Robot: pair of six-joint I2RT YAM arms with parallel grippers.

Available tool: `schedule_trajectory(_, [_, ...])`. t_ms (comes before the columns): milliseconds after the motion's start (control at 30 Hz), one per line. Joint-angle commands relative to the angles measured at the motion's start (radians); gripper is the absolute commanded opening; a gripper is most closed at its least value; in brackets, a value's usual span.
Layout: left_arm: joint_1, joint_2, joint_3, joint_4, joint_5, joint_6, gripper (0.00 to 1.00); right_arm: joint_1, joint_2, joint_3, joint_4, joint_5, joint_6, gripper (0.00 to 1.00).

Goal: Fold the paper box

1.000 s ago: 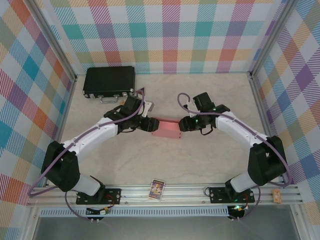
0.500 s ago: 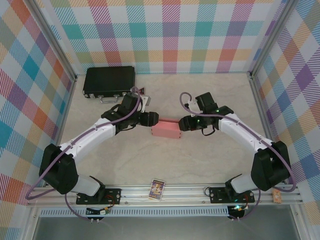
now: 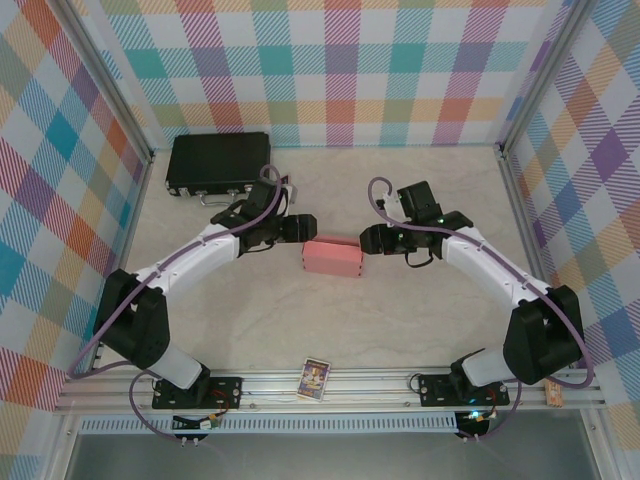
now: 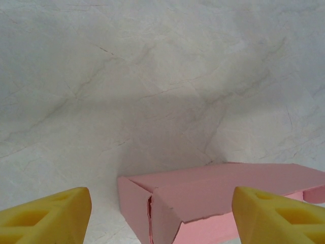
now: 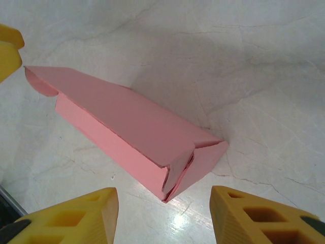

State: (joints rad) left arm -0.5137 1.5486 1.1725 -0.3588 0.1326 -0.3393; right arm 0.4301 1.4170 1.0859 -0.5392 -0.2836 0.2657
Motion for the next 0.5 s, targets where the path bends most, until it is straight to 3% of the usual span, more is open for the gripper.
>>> schedule_trajectory(0, [0.009,0.023,0.041,0.021,0.019,-0.041,0.73,-0.006,0.023,0.047,0.018,0.026,0.051,0.52])
schedule_trajectory(467, [0.010,0.076,0.065,-0.003,0.044,-0.073,0.66,-0.007,0.081,0.086,0.059,0.067,0.144,0.51])
